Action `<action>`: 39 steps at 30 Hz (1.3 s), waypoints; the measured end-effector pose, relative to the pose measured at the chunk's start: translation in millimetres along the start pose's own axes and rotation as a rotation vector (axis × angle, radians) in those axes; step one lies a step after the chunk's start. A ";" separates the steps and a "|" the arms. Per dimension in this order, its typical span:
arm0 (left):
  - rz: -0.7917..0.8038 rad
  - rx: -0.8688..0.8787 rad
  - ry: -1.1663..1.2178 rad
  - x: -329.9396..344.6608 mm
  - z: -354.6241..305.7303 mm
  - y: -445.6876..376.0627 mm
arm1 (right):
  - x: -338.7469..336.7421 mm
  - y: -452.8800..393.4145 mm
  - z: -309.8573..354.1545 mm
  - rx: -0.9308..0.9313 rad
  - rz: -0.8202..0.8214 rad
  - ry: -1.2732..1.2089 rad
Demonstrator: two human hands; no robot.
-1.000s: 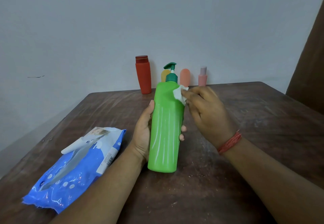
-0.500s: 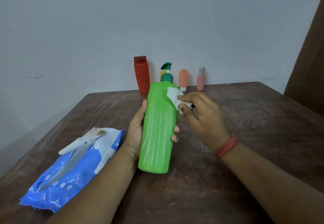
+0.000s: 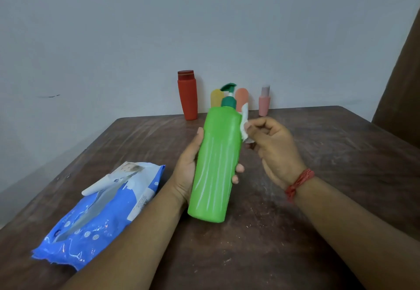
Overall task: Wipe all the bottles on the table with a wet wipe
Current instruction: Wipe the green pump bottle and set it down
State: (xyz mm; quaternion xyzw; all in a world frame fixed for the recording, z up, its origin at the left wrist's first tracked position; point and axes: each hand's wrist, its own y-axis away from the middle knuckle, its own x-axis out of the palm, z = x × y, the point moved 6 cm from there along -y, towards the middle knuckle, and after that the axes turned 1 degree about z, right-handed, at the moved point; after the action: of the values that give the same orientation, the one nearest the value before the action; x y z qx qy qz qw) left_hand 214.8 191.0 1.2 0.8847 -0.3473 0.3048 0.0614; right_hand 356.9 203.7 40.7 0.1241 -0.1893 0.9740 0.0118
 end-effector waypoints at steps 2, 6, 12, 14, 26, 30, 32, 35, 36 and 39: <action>0.028 -0.028 -0.007 3.3 4.3 -0.5 | -4.5 -3.1 0.6 0.024 -0.018 -0.119; 0.002 0.018 0.021 -3.1 -4.0 2.7 | 5.2 4.1 -15.0 0.224 0.201 -0.080; 0.015 -0.025 -0.020 2.1 2.0 -0.7 | -6.6 -4.5 1.9 -0.004 -0.012 -0.020; 0.006 -0.011 -0.023 1.1 1.4 -0.6 | -5.2 -4.6 -0.2 0.018 0.030 0.005; -0.099 0.008 -0.027 -2.2 4.6 -0.8 | 0.4 9.4 25.5 -0.556 -0.058 0.774; -0.135 0.065 -0.008 -4.7 -1.9 -0.5 | 23.7 22.0 25.2 -0.827 0.156 1.145; -0.128 0.048 -0.003 -4.5 -0.9 -0.6 | 17.9 12.8 27.0 -0.795 0.064 1.180; -0.131 0.050 0.003 -3.2 -0.1 0.1 | 13.0 13.2 29.6 -0.757 0.035 1.117; -0.130 0.061 0.000 -1.7 -1.2 0.3 | 15.2 17.4 29.8 -0.780 0.071 1.108; -0.134 0.078 -0.004 0.3 -3.0 0.1 | 21.7 24.7 30.7 -0.830 0.121 1.123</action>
State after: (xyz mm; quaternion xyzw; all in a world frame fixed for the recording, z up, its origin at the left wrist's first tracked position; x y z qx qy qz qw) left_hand 213.5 191.7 3.8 0.9083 -0.2754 0.3114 0.0462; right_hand 341.4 168.9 64.5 -0.4233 -0.5175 0.7368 0.1001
